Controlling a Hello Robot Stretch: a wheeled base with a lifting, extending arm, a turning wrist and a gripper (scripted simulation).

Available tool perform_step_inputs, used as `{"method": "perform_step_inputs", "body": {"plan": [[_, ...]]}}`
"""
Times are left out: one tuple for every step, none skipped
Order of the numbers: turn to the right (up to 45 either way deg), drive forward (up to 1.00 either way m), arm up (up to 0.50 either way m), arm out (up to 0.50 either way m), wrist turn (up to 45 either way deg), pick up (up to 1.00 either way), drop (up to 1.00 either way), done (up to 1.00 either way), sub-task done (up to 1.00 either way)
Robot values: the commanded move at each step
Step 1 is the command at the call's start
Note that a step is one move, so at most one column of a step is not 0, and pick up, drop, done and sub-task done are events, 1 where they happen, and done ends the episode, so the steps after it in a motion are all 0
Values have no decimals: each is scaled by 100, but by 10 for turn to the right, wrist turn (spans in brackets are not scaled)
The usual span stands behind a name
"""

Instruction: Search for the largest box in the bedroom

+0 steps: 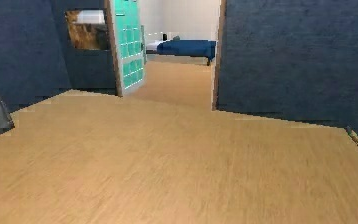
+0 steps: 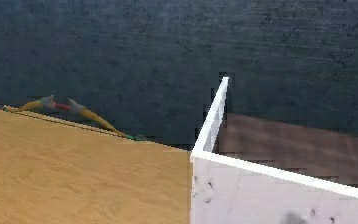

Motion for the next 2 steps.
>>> {"method": "perform_step_inputs", "body": {"plan": [[0, 45, 0, 0, 0, 0, 0, 0, 0], [-450, 0, 0, 0, 0, 0, 0, 0, 0]]}}
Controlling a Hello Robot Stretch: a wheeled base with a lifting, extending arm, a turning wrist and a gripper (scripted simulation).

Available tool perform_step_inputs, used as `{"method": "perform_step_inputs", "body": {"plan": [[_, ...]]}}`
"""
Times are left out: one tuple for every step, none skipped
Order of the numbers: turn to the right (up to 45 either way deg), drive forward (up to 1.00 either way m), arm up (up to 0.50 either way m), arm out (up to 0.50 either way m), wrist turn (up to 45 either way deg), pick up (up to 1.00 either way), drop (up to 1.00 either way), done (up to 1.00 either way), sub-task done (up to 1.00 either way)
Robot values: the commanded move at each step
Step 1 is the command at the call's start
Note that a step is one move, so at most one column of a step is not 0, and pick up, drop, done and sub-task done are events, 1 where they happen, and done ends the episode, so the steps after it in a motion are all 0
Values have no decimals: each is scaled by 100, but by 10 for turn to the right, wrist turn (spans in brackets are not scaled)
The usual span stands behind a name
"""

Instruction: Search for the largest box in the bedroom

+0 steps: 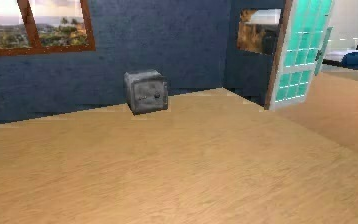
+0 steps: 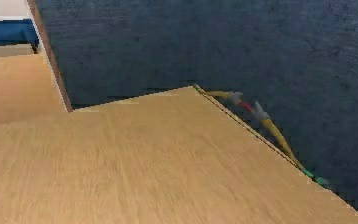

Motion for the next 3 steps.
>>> {"method": "perform_step_inputs", "body": {"plan": [[-240, 0, 0, 0, 0, 0, 0, 0, 0], [0, 100, 0, 0, 0, 0, 0, 0, 0], [0, 100, 0, 0, 0, 0, 0, 0, 0]]}}
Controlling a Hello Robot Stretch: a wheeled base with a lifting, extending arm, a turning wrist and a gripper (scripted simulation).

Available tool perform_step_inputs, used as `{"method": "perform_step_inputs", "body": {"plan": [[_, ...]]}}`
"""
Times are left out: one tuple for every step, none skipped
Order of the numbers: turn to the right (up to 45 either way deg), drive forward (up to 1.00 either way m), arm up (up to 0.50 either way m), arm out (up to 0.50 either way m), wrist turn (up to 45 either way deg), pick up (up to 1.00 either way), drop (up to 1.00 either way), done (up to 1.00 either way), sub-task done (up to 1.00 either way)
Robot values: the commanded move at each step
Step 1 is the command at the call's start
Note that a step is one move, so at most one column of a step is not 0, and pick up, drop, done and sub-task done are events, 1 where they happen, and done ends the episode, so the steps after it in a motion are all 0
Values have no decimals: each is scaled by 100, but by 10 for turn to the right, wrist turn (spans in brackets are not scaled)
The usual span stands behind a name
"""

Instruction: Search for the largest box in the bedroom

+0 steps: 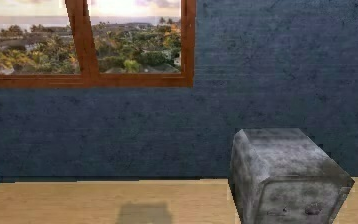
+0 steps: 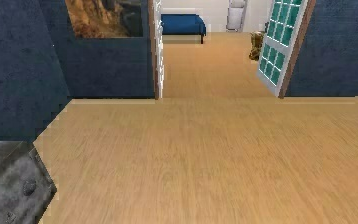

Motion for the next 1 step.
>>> {"method": "perform_step_inputs", "body": {"plan": [[-30, 0, 0, 0, 0, 0, 0, 0, 0]]}}
